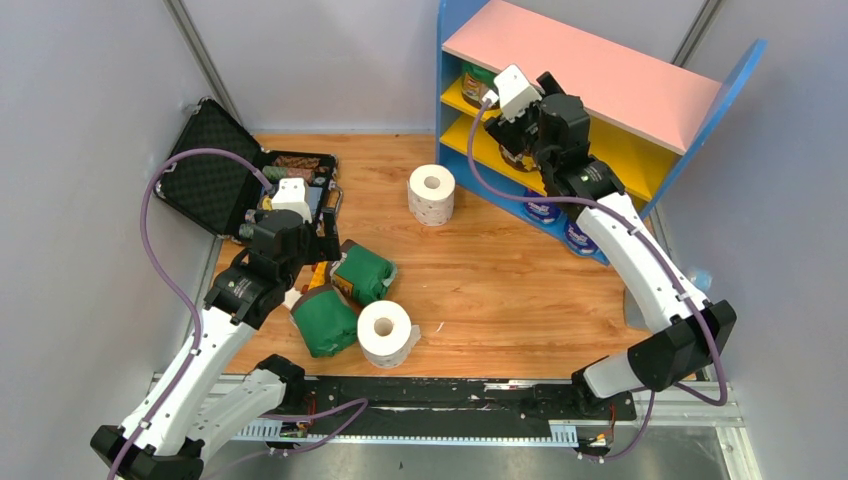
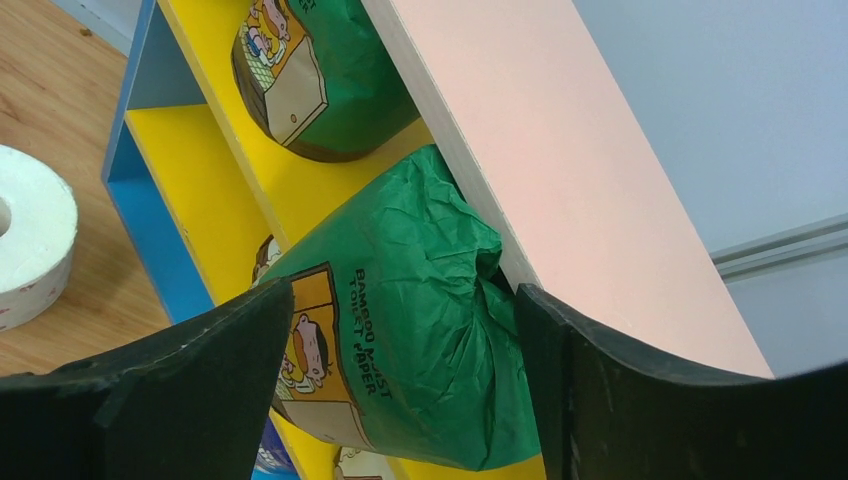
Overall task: Place and organize the paper towels onto the shelf
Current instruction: Place the paper towel on the shelf.
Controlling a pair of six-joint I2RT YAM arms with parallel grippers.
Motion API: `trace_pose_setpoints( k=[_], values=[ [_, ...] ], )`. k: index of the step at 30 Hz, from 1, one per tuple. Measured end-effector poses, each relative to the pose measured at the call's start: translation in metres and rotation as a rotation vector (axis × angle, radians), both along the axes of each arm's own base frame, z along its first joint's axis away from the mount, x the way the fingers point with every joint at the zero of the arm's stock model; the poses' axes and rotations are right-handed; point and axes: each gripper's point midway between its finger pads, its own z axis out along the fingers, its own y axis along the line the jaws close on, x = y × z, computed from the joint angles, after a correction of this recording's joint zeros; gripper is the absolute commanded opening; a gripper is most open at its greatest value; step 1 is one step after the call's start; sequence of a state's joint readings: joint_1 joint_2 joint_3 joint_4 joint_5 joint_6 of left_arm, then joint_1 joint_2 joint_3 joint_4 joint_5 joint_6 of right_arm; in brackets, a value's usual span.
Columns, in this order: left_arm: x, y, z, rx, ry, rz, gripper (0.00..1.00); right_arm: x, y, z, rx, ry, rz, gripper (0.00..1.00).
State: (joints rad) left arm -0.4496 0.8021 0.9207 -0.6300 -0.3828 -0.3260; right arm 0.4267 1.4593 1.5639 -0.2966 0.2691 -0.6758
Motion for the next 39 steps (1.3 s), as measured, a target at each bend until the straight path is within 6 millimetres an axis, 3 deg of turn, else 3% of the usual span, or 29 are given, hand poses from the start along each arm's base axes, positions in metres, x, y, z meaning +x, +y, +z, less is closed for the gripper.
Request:
trace_pose_setpoints(
  k=[6,10,17,21,25,29,35,39],
  values=[
    [0.0,0.0,0.0,-0.001,0.0,0.0,1.0,-0.004,0.005,0.004,-0.003,-0.017,0.014,0.97],
    [0.0,0.0,0.0,-0.001,0.0,0.0,1.0,-0.011,0.0,0.021,0.027,-0.06,0.005,1.0],
    [0.0,0.0,0.0,0.0,0.0,0.0,1.0,-0.045,-0.007,0.07,0.191,-0.162,0.025,1.0],
    [0.0,0.0,0.001,-0.001,-0.003,0.0,1.0,-0.066,-0.008,0.077,0.324,-0.174,0.046,1.0],
    [0.0,0.0,0.001,-0.001,-0.003,0.001,1.0,-0.084,-0.009,0.061,0.475,-0.131,0.045,1.0],
    [0.0,0.0,0.001,-0.001,-0.003,0.001,1.0,-0.089,-0.004,0.031,0.616,-0.054,0.025,0.99],
    [-0.001,0.001,0.003,-0.003,-0.011,0.004,1.0,-0.075,0.001,-0.023,0.733,0.028,-0.056,0.93],
    [-0.004,0.004,0.008,-0.009,-0.033,0.011,1.0,-0.059,-0.004,-0.039,0.78,0.025,-0.13,0.9]
  ],
)
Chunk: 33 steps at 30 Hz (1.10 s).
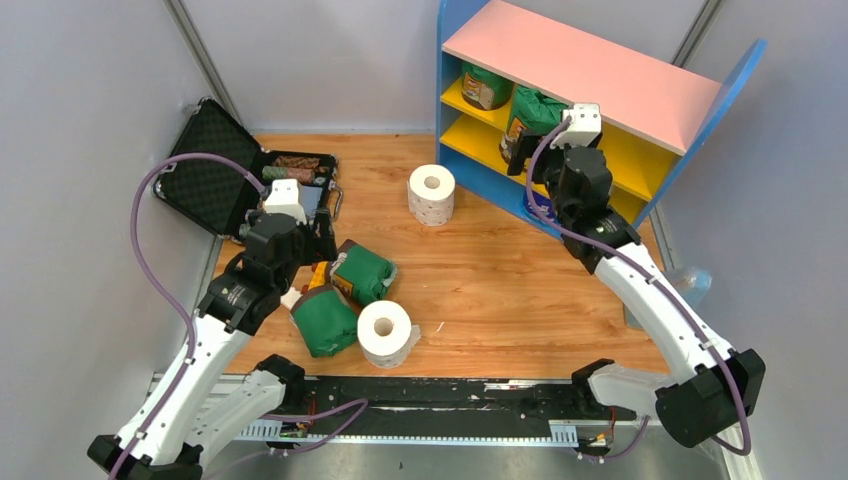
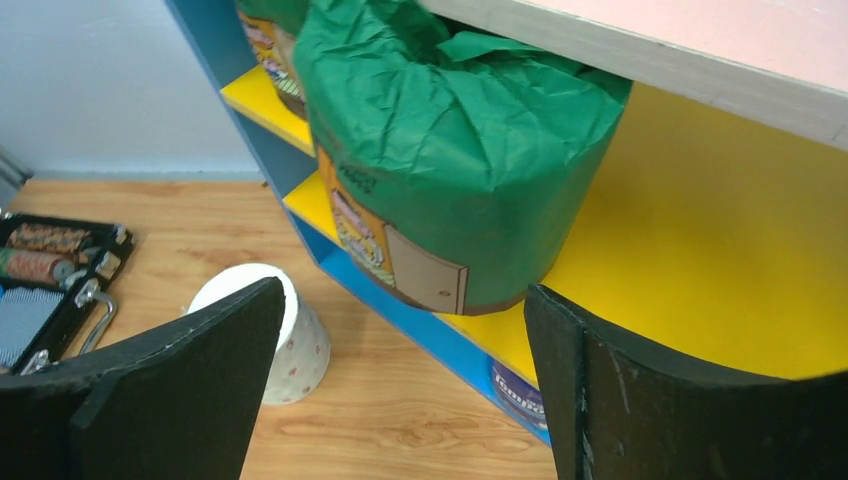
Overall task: Place and organize the paper towels onto the shelf
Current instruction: Place the paper towel on the shelf.
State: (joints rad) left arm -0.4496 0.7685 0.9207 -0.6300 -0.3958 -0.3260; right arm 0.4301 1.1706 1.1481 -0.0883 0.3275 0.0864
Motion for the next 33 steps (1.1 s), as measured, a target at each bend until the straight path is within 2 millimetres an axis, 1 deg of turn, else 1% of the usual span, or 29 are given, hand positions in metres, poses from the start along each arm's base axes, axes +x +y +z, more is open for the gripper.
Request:
trace_pose_setpoints(
  k=[4,10,12,17,28,33],
  values=[
    [-0.001,0.001,0.003,-0.005,-0.012,0.001,1.0,0.012,-0.008,-0.003,0.04,-0.022,-0.051,0.87],
    [-0.001,0.001,0.003,-0.005,-0.012,0.001,1.0,0.03,-0.018,0.002,0.073,-0.078,-0.097,0.79],
    [-0.001,0.001,0.003,-0.004,-0.011,0.001,1.0,0.036,-0.018,0.001,0.075,-0.09,-0.102,0.76],
    [-0.001,0.001,0.003,-0.004,-0.011,0.002,1.0,0.049,-0.017,0.001,0.067,-0.121,-0.106,0.71],
    [-0.001,0.002,0.002,-0.001,-0.009,0.005,1.0,0.072,-0.024,0.0,0.058,-0.195,-0.134,0.72],
    [-0.001,0.002,0.002,0.0,-0.009,0.006,1.0,0.078,-0.026,0.001,0.051,-0.216,-0.137,0.73]
  ],
)
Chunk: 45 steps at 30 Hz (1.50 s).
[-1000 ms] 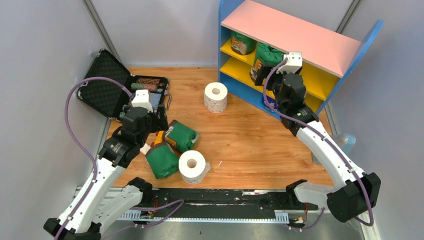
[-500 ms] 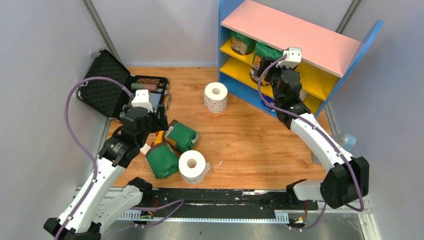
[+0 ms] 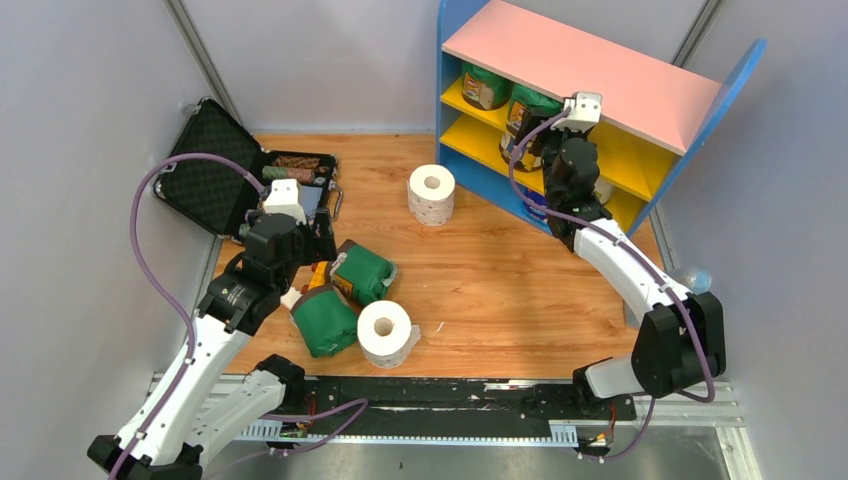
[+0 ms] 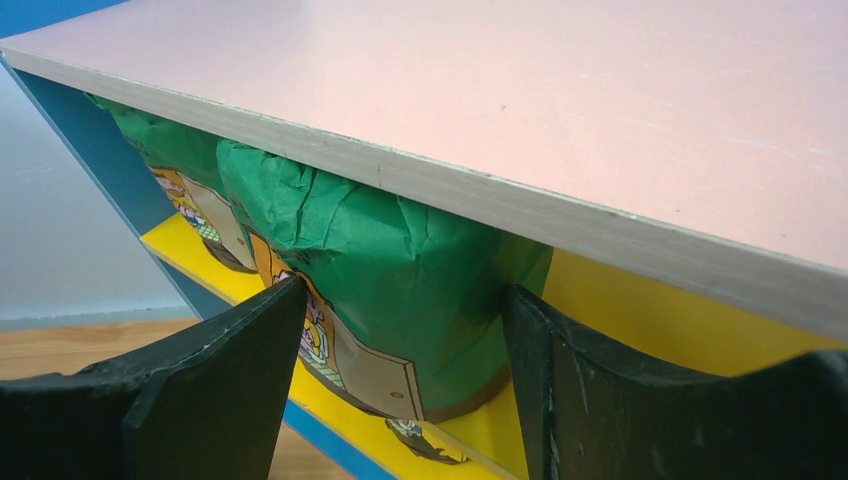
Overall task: Place and organize the paper towels onto the shelf
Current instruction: Place the paper towel on the shelf.
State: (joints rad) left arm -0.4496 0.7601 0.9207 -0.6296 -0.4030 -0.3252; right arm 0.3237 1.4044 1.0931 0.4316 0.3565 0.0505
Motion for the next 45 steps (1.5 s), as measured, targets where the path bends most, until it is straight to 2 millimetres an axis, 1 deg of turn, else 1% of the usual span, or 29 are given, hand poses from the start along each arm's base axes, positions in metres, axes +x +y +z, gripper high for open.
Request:
trace_pose_setpoints(
  k=[6,15,24,31,35,38,40,45],
  values=[
    [0.0,0.0,0.0,0.001,-0.001,0.002,1.0,0.009,0.001,-0.001,-0.014,-0.025,-0.001,0.75],
    [0.0,0.001,0.0,0.003,-0.002,0.006,1.0,0.022,0.004,-0.013,-0.04,-0.03,0.005,0.77],
    [0.0,0.002,0.0,0.006,-0.003,0.012,1.0,0.029,0.015,-0.015,-0.063,-0.033,0.035,0.79],
    [0.0,0.003,0.001,0.008,-0.004,0.016,1.0,0.036,0.019,-0.016,-0.071,-0.033,0.044,0.85],
    [0.0,0.003,0.001,0.008,-0.004,0.017,1.0,0.037,0.018,-0.017,-0.072,-0.029,0.033,0.9],
    [0.0,0.004,0.001,0.009,-0.005,0.019,1.0,0.036,0.018,-0.018,-0.07,-0.026,0.033,0.91],
    [0.0,0.004,0.001,0.009,-0.004,0.019,1.0,0.036,0.018,-0.022,-0.061,-0.016,0.035,0.92],
    [0.0,0.004,0.001,0.009,-0.005,0.019,1.0,0.032,0.005,-0.043,-0.049,0.047,0.009,0.92]
  ],
)
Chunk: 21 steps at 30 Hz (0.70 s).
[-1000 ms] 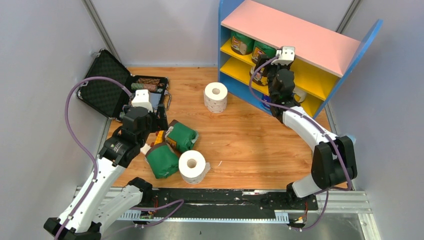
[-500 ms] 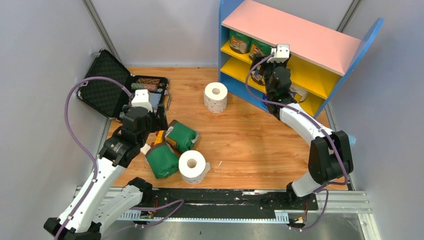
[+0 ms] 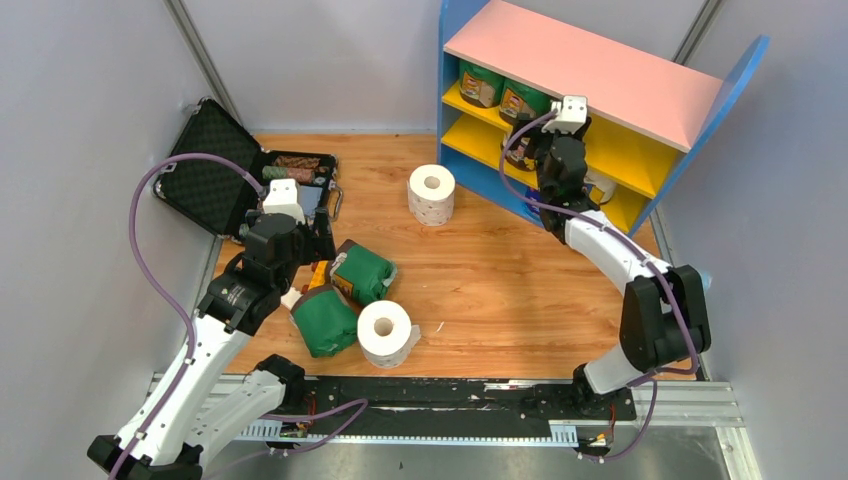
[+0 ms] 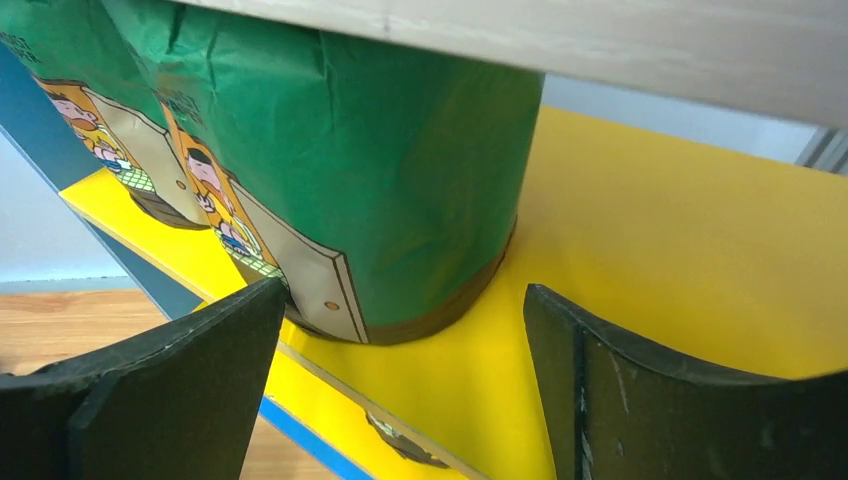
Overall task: Place and organize the paper towels onto the shelf
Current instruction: Place the paper towel on the shelf.
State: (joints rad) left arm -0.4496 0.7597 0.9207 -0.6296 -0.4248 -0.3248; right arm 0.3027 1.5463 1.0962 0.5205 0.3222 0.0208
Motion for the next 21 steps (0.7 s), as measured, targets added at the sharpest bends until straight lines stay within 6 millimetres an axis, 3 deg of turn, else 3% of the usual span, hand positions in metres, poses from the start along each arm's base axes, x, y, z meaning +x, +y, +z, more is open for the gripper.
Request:
trace_pose_setpoints(
  k=[4,8,17,21],
  values=[
    [0.0,0.0,0.001,-0.001,-0.003,0.001,1.0,-0.009,-0.003,0.001,0.024,0.016,0.0,0.92],
    [-0.001,0.001,0.002,-0.002,-0.007,0.003,1.0,-0.031,0.001,0.001,0.069,0.06,0.048,0.92],
    [0.001,-0.005,-0.004,-0.017,0.016,-0.013,1.0,-0.11,0.03,0.026,0.164,0.116,0.312,0.93],
    [0.0,-0.011,-0.014,-0.037,0.063,-0.024,1.0,-0.147,0.05,0.016,0.17,0.169,0.46,0.93]
  ],
)
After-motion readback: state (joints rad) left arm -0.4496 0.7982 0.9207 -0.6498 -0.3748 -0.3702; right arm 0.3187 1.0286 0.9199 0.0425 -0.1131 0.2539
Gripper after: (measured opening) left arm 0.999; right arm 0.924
